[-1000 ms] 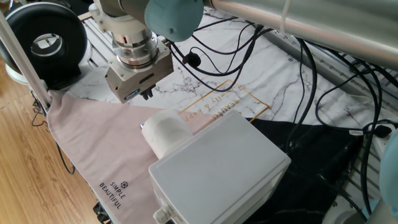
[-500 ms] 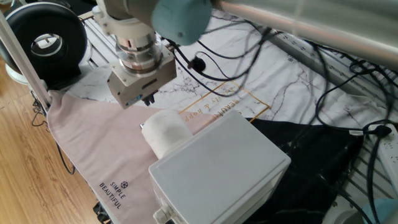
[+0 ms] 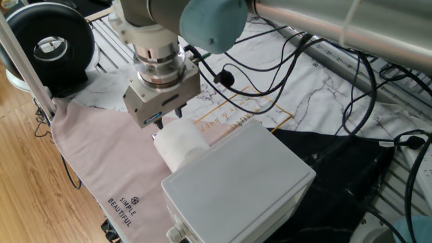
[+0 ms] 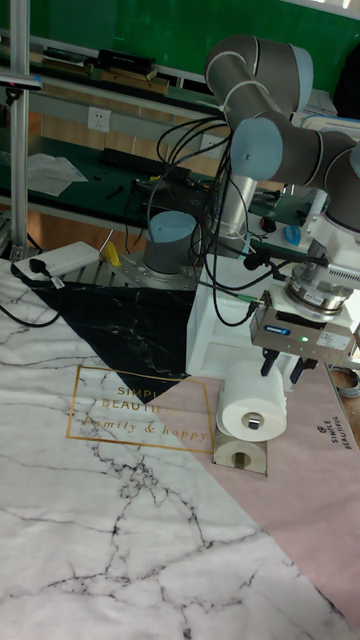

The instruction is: Take the roll of paper down from the shelf

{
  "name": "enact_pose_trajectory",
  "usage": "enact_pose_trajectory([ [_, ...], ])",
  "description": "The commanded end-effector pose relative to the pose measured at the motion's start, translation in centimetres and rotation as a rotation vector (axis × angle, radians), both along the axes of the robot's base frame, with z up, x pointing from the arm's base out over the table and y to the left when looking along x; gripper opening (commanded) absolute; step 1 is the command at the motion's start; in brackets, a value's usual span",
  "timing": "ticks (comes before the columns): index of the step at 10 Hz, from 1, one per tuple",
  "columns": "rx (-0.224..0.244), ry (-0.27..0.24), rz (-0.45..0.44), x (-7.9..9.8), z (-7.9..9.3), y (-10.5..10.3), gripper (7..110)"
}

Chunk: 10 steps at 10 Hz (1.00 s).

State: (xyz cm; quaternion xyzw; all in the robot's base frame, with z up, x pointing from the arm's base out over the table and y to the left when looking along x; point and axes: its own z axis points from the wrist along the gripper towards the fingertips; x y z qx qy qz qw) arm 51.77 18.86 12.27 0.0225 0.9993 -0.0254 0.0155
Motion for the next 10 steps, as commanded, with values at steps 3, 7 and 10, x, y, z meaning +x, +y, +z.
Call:
enact_pose_trajectory([
  [3, 0.054, -0.013, -0.092, 1.2, -2.9, -0.2, 88],
  [7, 0.029, -0.007, -0.1, 0.6, -2.7, -2.4, 107],
  [10, 0.058, -0.02, -0.104, 1.0, -3.6, -1.3, 107],
])
